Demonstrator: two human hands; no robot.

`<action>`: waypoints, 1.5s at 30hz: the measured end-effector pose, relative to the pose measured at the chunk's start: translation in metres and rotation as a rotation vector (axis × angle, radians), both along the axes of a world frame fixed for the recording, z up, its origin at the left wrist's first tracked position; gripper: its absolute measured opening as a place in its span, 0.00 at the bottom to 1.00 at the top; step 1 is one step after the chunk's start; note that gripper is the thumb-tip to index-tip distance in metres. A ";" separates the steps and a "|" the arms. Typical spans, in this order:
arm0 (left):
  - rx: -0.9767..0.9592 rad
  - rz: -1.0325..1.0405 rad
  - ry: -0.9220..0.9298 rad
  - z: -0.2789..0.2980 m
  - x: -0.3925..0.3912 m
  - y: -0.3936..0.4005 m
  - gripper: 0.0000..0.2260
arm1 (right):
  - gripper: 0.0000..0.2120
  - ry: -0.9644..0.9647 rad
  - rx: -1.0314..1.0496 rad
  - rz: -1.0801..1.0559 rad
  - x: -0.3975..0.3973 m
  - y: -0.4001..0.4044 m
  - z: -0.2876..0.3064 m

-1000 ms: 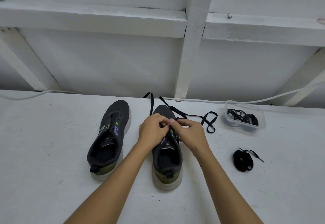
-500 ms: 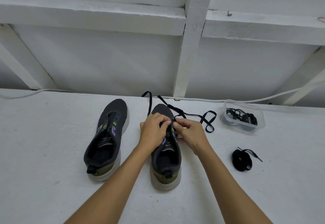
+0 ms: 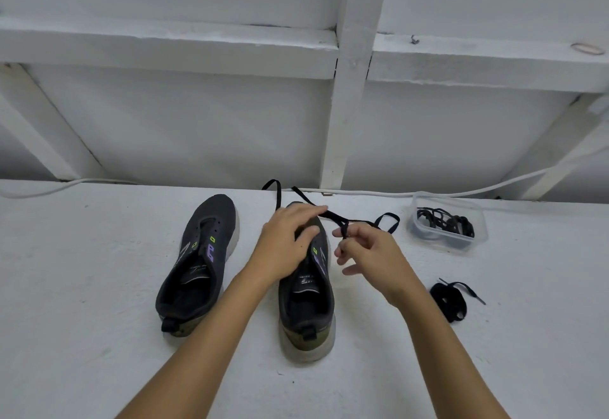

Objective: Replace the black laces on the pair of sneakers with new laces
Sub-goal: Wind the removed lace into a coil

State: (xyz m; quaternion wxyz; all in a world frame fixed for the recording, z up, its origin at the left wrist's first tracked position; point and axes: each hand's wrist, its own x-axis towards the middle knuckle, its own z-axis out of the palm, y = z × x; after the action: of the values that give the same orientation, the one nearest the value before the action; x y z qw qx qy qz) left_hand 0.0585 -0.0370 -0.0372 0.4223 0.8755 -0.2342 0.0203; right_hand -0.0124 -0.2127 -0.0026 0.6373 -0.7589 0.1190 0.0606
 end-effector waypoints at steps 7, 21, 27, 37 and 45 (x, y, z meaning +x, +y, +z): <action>0.001 -0.202 -0.007 0.037 -0.020 -0.033 0.08 | 0.05 0.031 0.120 0.185 -0.041 -0.027 0.043; -0.001 -0.331 0.138 0.066 -0.071 -0.046 0.04 | 0.07 -0.098 0.346 0.202 -0.086 -0.039 0.081; 0.014 -0.439 0.259 0.077 -0.098 -0.041 0.08 | 0.12 -0.275 0.411 -0.059 -0.079 -0.043 0.094; -0.133 -0.455 0.233 0.148 -0.057 -0.009 0.07 | 0.16 -0.042 0.082 0.460 -0.093 -0.025 0.095; 0.063 -0.518 0.116 0.121 -0.092 -0.034 0.11 | 0.18 -0.427 0.591 0.026 -0.069 -0.032 0.124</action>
State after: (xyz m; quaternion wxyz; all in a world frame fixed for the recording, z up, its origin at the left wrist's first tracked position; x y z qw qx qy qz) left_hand -0.0335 -0.0708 0.0834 0.3986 0.7987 -0.4265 -0.1460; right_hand -0.0812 -0.2450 0.1210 0.8389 -0.5388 -0.0492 -0.0594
